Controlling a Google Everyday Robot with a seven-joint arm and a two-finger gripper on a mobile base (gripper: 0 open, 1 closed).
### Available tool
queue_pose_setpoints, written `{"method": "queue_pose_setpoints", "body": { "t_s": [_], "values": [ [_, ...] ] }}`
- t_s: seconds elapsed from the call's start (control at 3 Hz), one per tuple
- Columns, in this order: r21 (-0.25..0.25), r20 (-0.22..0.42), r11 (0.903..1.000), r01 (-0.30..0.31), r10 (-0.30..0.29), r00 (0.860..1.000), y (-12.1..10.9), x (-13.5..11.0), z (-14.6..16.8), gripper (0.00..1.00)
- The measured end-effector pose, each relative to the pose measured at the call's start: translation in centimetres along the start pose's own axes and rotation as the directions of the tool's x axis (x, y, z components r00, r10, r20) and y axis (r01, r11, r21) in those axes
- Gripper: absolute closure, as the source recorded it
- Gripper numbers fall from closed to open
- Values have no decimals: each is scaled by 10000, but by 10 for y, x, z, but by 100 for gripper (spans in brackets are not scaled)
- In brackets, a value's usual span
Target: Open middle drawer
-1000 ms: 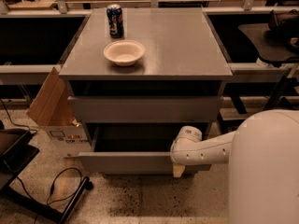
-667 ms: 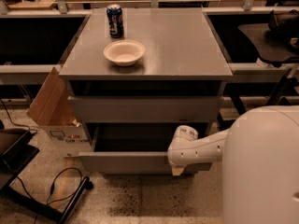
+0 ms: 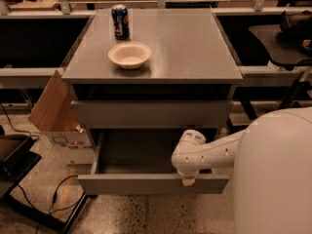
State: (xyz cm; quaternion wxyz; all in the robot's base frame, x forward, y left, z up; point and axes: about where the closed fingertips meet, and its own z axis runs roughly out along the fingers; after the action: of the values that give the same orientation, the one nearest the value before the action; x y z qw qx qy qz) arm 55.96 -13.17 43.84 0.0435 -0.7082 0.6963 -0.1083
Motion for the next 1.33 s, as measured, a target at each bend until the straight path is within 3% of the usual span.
{"method": "queue_pose_setpoints", "body": {
  "t_s": [0.33,1.33],
  "values": [
    [-501,-313,9987,-3,-13,9995,15,7,-16,100],
    [-925,-506,9957,29,-76,9987,28,12,-25,97]
  ]
}}
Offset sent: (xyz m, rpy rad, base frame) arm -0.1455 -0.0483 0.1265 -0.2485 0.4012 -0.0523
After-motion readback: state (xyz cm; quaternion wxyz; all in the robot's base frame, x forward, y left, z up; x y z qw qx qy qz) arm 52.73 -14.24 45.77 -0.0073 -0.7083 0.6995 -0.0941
